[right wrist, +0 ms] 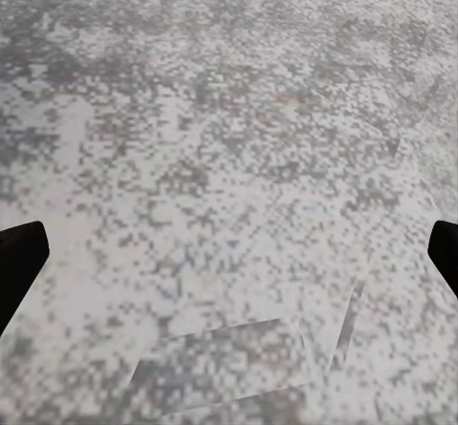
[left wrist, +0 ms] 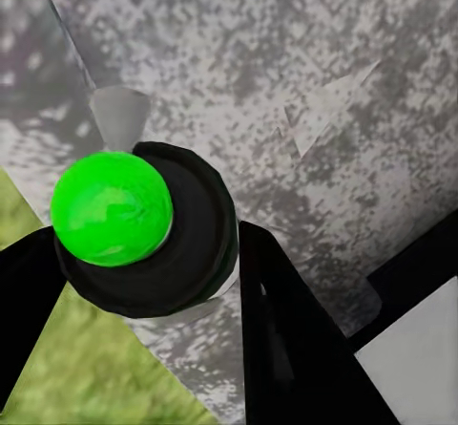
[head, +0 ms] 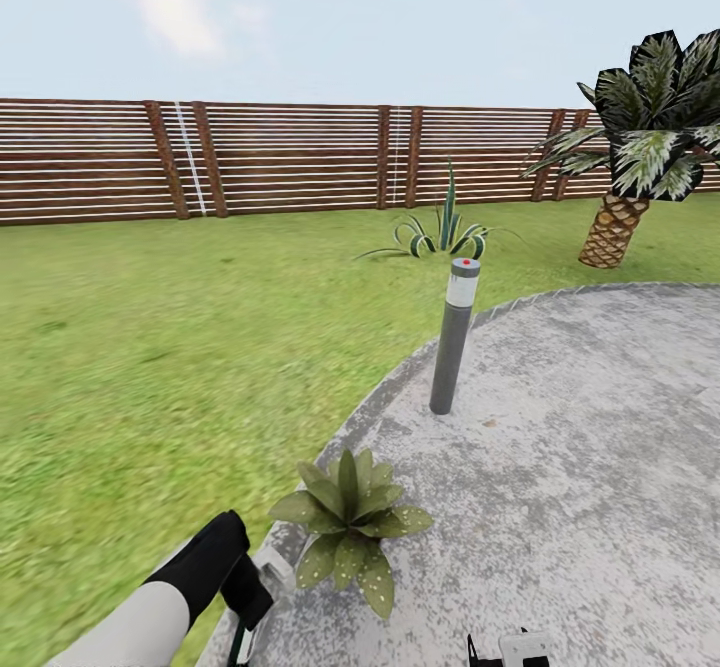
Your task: Pick up the pesticide atomizer in the garden and spray insectifuge to fully cover both potted plants in the garden.
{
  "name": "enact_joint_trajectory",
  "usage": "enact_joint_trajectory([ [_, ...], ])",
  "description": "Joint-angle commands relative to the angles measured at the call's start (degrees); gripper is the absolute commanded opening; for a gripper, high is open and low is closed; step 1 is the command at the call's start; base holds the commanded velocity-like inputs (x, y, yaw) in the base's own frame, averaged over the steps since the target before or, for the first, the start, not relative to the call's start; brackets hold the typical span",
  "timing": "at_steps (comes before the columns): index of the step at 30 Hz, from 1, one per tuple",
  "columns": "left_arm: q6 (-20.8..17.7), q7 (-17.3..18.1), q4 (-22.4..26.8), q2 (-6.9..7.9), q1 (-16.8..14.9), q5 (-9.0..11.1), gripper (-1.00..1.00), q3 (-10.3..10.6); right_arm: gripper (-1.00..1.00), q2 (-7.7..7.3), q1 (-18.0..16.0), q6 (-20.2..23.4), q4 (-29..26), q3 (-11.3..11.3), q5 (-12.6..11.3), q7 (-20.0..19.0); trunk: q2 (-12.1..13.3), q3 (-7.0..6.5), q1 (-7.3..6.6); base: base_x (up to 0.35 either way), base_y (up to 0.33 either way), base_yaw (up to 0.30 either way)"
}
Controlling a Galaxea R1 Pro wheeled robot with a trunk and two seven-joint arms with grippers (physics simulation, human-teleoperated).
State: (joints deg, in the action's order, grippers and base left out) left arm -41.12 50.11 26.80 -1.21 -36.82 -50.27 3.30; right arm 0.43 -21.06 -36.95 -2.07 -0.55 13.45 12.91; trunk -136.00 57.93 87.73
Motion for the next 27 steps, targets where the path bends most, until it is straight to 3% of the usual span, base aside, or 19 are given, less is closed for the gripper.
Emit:
enact_joint_trajectory([
  [1,-0.2,0.45,0.1,0.2,0.03,-0.43,-1.0,0.15,1.0,0.01,-0.03,-0.05,0.05,-0.07,0.61,0.53,-0.02,0.05,-0.01,0.0,0.0,-0.104],
  [6,-0.18,0.34,0.09,0.67,0.54,-0.53,-1.0,0.19,1.0,0.01,-0.03,-0.05,0.05,-0.07,0.61,0.53,-0.02,0.05,-0.01,-0.096,0.052,-0.257],
  [13,-0.57,0.31,0.09,0.82,0.35,-0.53,-1.0,-0.04,1.0,0.01,-0.03,-0.05,0.05,-0.07,0.61,0.53,-0.02,0.05,-0.01,-0.118,0.265,-0.263],
  [18,-0.55,1.95,2.93,3.92,-1.36,-0.52,-1.0,-0.12,1.0,0.01,-0.03,-0.05,0.05,-0.07,0.52,0.56,-0.02,0.05,-0.01,0.139,0.329,-0.075],
  [27,-0.38,2.78,3.78,4.47,-2.49,-0.65,-1.0,0.44,1.0,-0.07,-0.03,-0.05,0.05,-0.15,0.52,0.56,-0.02,0.05,-0.01,0.083,0.331,-0.023],
])
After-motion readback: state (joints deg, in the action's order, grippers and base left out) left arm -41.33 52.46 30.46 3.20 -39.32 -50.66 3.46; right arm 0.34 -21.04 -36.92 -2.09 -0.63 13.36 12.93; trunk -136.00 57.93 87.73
